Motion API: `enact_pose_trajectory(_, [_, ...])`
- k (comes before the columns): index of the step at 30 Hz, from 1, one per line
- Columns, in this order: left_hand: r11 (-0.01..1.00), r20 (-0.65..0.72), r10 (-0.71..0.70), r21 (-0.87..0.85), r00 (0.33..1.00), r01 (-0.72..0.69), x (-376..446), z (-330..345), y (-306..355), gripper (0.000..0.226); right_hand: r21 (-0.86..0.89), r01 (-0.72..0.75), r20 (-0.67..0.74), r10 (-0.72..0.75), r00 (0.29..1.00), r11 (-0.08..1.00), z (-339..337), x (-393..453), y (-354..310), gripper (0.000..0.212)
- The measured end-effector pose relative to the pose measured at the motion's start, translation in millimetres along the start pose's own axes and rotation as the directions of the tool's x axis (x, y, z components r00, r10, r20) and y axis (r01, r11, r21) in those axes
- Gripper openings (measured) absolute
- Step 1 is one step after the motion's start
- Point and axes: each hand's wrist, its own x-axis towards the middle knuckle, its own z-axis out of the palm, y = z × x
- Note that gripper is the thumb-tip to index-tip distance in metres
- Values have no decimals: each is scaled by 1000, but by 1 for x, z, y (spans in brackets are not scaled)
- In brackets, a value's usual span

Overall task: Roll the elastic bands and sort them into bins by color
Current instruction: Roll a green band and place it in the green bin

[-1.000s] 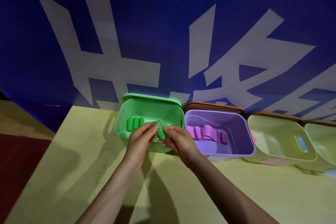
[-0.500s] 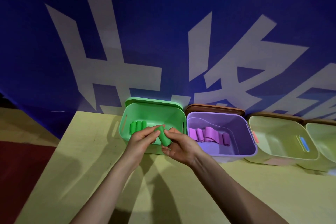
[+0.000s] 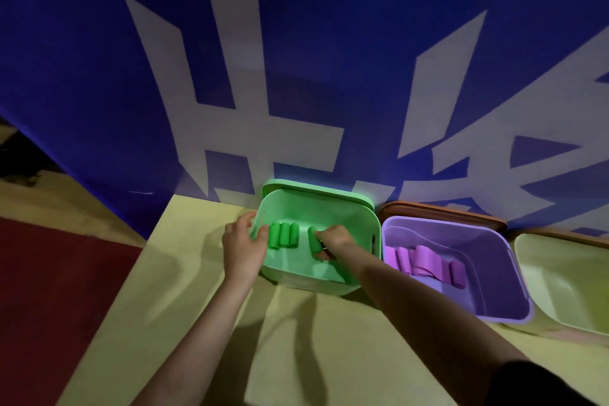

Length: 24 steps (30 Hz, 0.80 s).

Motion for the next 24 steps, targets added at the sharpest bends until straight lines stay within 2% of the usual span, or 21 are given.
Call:
enact_pose_trajectory(3, [999, 42, -43, 21, 998, 42, 8, 8, -12, 40, -30, -38, -20, 37, 999, 999, 13, 21, -3, 28])
enact_pose_trajectory(5, [999, 56, -38, -8, 998, 38, 8, 14, -16, 37, -86, -8, -14, 7, 1000, 996, 20, 30, -2, 28])
enact_pose_trajectory(12, [994, 7, -23, -106, 1000, 23, 6, 21, -19, 33, -356, 59, -25, -73, 997, 933, 33, 52, 5, 39])
enact_pose_trajectory(15, [993, -5, -13, -119, 1000, 13, 4, 21, -20, 32, -305, 50, -26, -61, 998, 951, 33, 58, 9, 37])
enact_pose_trajectory(19, [990, -4, -23, -137, 1000, 22, 3, 21, -18, 32, -251, 62, -105, -91, 990, 966, 31, 65, 16, 29])
enact_pose_trajectory(24, [992, 7, -22, -124, 1000, 23, 5, 21, -21, 34, -263, 116, -103, -147, 984, 958, 27, 64, 20, 34])
